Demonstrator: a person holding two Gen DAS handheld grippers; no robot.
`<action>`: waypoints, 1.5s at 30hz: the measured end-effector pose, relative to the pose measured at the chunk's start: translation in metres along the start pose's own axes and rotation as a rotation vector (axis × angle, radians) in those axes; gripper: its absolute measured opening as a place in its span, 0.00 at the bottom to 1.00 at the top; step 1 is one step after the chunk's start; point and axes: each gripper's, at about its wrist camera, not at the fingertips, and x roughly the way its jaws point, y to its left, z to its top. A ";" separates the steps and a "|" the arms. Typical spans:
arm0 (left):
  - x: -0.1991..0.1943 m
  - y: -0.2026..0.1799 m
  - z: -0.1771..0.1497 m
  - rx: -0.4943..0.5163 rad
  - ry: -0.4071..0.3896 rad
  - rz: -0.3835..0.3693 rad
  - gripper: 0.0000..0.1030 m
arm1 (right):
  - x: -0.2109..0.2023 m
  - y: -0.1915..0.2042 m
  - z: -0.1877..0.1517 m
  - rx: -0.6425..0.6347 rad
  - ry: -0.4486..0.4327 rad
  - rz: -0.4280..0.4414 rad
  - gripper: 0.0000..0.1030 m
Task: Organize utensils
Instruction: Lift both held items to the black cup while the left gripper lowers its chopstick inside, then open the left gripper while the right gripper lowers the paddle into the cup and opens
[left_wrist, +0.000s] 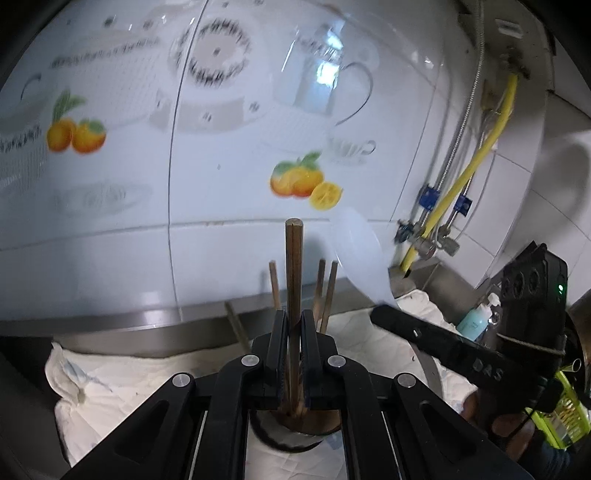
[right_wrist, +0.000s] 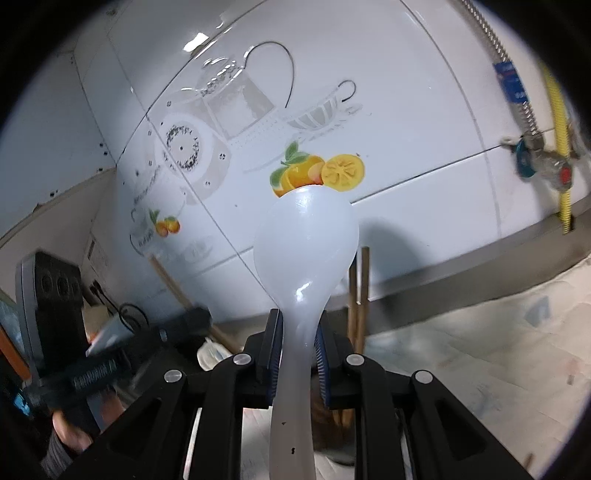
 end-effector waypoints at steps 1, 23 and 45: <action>0.002 0.002 -0.003 -0.005 0.004 -0.001 0.06 | 0.004 -0.001 -0.001 0.001 -0.008 0.011 0.19; 0.019 0.015 -0.020 -0.024 0.027 0.002 0.06 | 0.062 -0.030 -0.022 0.007 -0.086 0.114 0.19; 0.028 0.021 -0.027 -0.080 0.057 0.006 0.06 | 0.046 -0.014 -0.040 -0.108 0.056 -0.021 0.13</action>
